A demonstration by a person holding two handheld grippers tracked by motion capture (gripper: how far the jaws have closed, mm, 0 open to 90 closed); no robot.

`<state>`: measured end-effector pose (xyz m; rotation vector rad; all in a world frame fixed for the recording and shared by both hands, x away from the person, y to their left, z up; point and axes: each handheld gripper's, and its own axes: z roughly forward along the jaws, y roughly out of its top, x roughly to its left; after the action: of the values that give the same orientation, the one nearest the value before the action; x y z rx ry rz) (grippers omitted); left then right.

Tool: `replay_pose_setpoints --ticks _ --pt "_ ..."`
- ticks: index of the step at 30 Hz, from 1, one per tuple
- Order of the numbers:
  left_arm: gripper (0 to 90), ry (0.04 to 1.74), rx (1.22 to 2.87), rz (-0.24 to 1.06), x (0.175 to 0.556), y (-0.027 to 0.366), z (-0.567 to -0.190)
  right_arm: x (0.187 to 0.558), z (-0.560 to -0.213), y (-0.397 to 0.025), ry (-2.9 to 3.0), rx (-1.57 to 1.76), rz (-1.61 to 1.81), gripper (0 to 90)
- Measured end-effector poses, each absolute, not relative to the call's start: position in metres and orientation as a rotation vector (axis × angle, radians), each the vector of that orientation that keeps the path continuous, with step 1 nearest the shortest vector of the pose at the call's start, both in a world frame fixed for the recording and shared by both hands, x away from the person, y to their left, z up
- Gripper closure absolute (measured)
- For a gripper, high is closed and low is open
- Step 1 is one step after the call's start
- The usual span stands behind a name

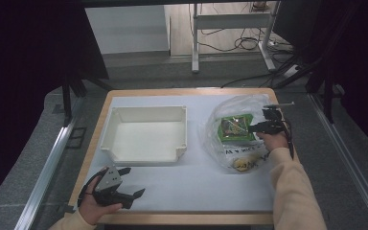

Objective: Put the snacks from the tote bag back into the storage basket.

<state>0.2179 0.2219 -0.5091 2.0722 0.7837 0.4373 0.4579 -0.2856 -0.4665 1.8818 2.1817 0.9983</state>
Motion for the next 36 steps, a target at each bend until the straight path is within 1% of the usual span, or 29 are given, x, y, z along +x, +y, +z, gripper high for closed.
replay_pose_setpoints --ticks 3,17,25,36 --pt "12.3 0.784 2.074 0.438 0.218 0.222 -0.509 0.451 -0.453 -0.290 2.159 1.848 1.078 89.8" --pt "12.3 0.787 2.077 0.442 0.218 0.222 -0.509 0.428 -0.406 -0.310 2.069 1.723 1.202 89.7" --pt "12.3 0.789 2.078 0.443 0.219 0.221 -0.510 0.418 -0.398 -0.318 2.054 1.693 1.248 89.7" --pt "12.3 0.795 2.078 0.447 0.218 0.221 -0.510 0.414 -0.394 -0.312 2.077 1.629 1.318 89.6"
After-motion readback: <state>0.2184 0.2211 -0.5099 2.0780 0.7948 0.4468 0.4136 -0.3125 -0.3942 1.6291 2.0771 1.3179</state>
